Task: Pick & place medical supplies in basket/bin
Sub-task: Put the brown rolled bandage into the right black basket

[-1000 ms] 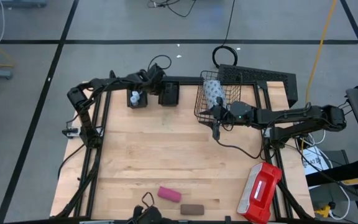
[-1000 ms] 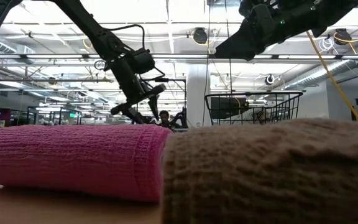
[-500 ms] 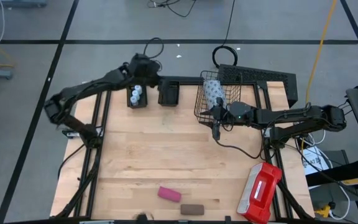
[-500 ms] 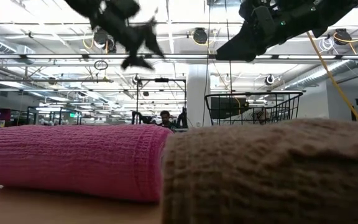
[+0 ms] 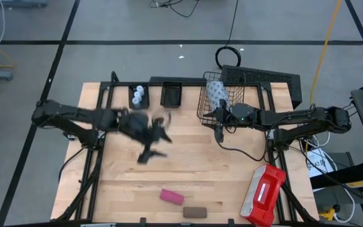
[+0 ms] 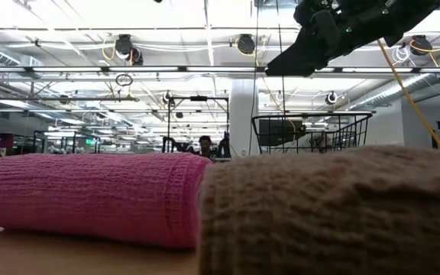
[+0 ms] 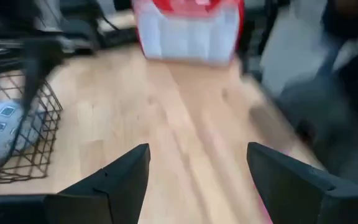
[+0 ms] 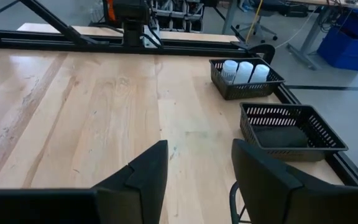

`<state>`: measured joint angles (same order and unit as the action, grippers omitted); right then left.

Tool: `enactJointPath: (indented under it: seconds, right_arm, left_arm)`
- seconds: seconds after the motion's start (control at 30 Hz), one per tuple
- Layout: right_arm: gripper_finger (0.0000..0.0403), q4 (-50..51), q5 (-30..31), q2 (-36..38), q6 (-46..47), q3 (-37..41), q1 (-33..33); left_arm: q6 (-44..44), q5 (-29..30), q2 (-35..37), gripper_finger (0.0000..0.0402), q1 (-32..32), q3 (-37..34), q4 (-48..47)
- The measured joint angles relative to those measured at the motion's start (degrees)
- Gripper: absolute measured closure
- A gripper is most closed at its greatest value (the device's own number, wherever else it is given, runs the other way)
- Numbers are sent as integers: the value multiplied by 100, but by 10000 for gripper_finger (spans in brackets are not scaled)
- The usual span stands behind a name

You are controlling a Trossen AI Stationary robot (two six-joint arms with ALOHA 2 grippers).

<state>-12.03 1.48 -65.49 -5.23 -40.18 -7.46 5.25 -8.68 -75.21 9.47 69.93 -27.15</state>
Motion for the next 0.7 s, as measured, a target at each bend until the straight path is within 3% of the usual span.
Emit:
enactJointPath:
  seconds: [0.13, 0.23, 0.33, 0.5, 0.6, 0.7]
  right_arm:
    - [236, 6, -2, 0, 8, 0, 0]
    - [236, 26, -209, 0, 222, 0, 8]
    - [236, -19, -886, -11, 814, 0, 9]
    - [236, -682, -2657, -158, 1834, 0, 98]
    - [236, -1123, -2904, -288, 2013, -4, 484]
    - [236, -1337, -2702, -428, 1899, -2, 960]
  left_arm:
    - [447, 1092, -384, 137, 682, -7, -150]
    - [399, 1471, -644, 147, 939, -9, -162]
    - [300, 1640, -713, 157, 1015, -9, -151]
    - [20, 1636, -768, 169, 990, -9, 161]
    - [-27, 1629, -801, 171, 982, -4, 351]
    - [-183, 1606, -901, 172, 979, -7, 304]
